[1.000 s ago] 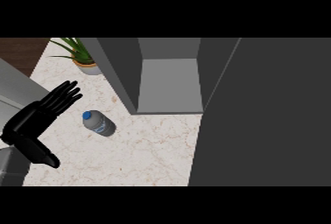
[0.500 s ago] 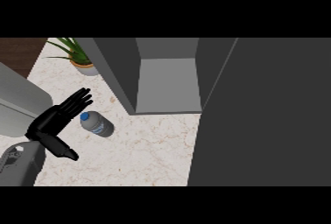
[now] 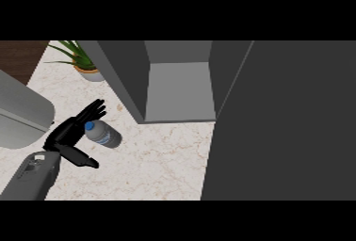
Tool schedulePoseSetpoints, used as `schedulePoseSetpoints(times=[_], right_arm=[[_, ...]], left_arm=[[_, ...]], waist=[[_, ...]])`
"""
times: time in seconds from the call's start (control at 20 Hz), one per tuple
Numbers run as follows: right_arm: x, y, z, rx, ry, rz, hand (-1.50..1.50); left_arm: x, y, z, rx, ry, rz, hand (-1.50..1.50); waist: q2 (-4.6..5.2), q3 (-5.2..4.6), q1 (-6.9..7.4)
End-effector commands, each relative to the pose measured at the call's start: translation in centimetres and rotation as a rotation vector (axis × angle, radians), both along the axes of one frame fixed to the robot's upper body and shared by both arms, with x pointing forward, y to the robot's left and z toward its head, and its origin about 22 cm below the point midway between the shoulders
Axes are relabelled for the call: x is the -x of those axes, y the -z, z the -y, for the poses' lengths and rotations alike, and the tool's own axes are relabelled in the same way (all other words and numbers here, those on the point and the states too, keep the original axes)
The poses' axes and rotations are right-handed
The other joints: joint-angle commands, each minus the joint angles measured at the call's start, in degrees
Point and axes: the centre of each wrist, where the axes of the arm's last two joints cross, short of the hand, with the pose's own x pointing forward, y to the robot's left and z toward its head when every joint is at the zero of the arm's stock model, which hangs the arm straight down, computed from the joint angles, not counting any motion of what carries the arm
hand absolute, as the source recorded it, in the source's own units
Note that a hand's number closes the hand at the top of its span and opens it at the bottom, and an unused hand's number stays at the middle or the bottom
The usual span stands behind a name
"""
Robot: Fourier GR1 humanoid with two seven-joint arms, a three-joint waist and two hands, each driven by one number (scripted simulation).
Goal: Pick up the bottled water, place it into the cabinet and close the cabinet
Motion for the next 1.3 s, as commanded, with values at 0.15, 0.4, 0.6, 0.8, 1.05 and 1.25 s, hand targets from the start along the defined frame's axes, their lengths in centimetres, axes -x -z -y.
schedulePoseSetpoints(times=[0.15,0.4,0.6,0.8,1.05,1.25], right_arm=[[1.2,-1.5,1.2,0.017,0.031,0.05,-1.5],[1.3,-1.2,1.3,0.015,0.041,0.053,-1.5],[1.4,-0.7,0.3,0.01,0.024,0.059,-1.5],[1.4,-1.0,0.4,0.025,0.029,0.064,-1.5],[1.4,-0.8,0.5,0.012,0.019,0.044,-1.5],[1.5,-0.7,0.8,0.024,0.041,0.054,-1.5]], left_arm=[[1.2,3.0,1.9,0.092,0.047,0.057,-1.5],[1.3,3.4,1.4,0.138,0.009,0.064,-1.5],[0.1,3.7,4.3,0.155,-0.026,0.089,-1.5],[0.7,3.7,2.8,0.204,-0.019,0.101,1.5],[-0.5,3.4,5.3,0.252,0.095,0.075,1.5],[0.0,3.6,6.5,0.114,0.168,0.267,1.5]], waist=[[0.09,0.0,0.23],[0.32,-0.07,-0.67],[0.31,-0.13,-1.23],[0.27,-0.14,-0.63],[0.07,-0.05,-0.41],[-0.14,-0.06,-0.47]])
